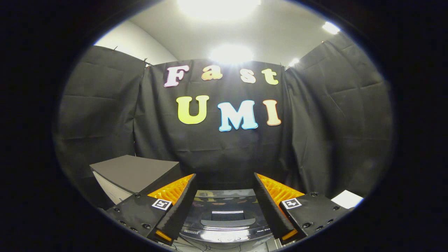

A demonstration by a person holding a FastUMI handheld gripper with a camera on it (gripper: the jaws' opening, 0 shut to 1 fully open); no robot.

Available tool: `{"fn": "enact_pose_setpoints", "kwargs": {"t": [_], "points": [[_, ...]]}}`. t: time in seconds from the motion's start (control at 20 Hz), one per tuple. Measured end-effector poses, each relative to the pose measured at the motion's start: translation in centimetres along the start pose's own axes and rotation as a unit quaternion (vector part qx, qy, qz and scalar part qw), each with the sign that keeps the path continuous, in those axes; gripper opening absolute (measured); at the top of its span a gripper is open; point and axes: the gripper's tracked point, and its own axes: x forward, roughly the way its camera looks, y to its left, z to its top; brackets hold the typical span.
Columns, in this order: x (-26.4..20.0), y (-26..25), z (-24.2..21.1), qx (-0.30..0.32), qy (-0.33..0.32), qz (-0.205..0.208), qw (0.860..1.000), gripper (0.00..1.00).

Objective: Put the clothes into the washing machine and then close the washing machine lid.

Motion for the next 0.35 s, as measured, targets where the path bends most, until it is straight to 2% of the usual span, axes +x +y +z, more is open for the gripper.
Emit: {"fn": "enact_pose_setpoints", "kwargs": {"t": [0.35], "points": [[-2.4, -0.2, 0.6, -0.002, -0.011, -0.015, 1.0, 0.98]]}}
